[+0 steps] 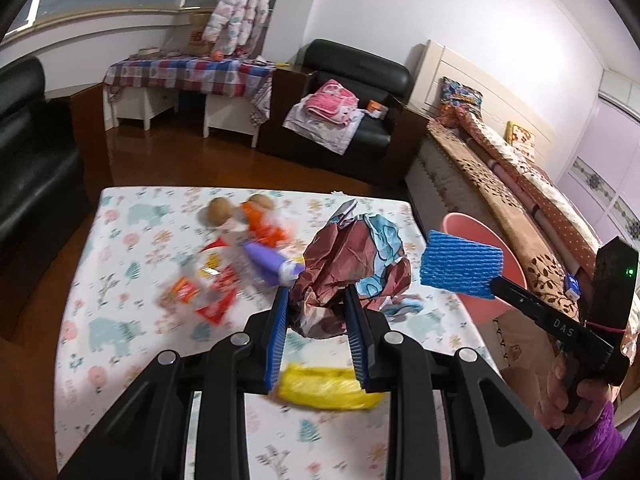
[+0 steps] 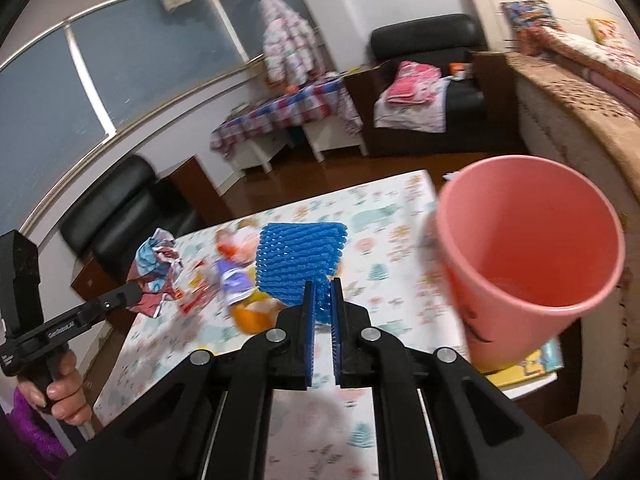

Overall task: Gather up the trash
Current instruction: 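Carry wrapper and blue sleeve over the pink bucket and open both tools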

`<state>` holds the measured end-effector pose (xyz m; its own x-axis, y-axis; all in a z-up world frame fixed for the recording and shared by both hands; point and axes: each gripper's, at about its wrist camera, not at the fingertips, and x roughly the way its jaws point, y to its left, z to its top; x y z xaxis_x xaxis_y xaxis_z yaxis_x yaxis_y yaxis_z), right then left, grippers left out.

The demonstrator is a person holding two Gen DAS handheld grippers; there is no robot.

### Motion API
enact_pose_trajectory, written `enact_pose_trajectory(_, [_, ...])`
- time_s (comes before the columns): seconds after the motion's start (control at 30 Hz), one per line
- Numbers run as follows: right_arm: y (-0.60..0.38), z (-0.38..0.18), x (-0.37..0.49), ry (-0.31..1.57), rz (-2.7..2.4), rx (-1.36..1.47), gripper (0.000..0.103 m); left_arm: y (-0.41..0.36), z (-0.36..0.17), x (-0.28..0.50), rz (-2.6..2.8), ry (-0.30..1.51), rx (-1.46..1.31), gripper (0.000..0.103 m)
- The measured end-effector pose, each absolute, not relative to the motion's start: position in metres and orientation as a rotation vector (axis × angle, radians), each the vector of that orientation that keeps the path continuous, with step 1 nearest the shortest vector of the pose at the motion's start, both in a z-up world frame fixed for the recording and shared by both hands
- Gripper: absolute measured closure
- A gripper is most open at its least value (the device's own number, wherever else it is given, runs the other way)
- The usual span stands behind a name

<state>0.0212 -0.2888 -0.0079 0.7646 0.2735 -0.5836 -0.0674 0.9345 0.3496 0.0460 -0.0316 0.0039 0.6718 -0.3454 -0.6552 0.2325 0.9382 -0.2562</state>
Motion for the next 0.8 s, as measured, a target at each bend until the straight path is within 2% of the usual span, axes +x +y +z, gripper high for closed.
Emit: enact_pose_trajectory(0.8, [-0.42,-0.018,0.007,0.621,-0.195,0.391,0.096,-0.195,0.008,0.099,-0.52,0.803,-0.025,0.076])
